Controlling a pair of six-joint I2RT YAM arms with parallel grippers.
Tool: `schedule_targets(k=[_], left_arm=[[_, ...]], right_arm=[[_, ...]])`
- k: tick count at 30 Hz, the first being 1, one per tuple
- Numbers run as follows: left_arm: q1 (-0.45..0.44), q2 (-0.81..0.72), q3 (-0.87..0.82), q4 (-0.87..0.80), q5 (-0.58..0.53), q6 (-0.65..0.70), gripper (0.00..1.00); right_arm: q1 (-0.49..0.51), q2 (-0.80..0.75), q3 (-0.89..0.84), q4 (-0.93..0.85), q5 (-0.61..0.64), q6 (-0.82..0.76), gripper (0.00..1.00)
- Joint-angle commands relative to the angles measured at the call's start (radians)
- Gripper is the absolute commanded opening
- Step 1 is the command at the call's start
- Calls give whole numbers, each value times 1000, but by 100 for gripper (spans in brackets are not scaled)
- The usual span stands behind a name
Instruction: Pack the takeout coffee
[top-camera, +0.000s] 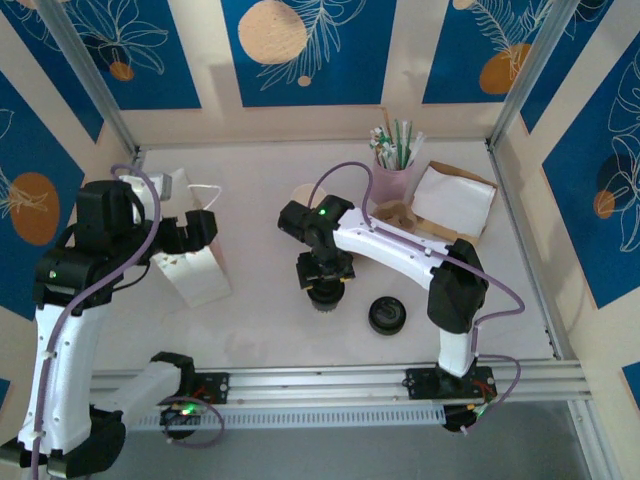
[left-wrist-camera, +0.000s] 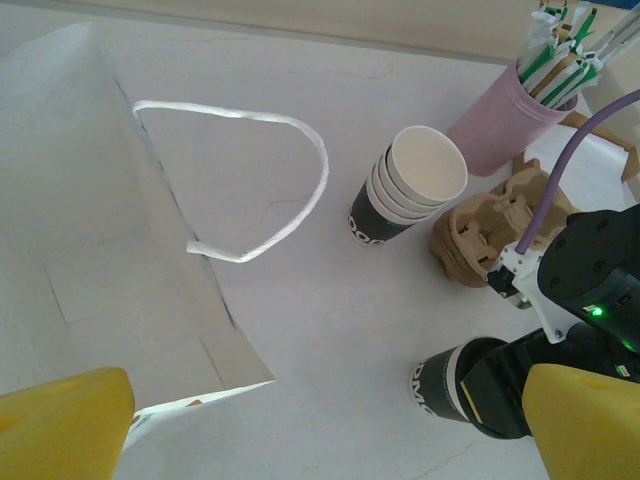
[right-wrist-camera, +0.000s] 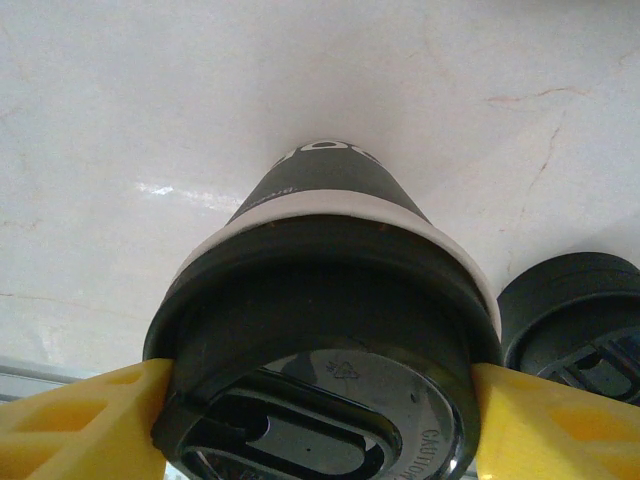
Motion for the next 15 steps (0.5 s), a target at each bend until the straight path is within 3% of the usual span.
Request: schedule_targets(k=[1, 15], left_arm=[[10, -15, -7, 16, 20, -9, 100], [10, -12, -21, 24, 26, -12, 100]], right_arm=[[-6, 12, 22, -10, 24, -3, 71], [-16, 27, 27, 0, 12, -26, 71]])
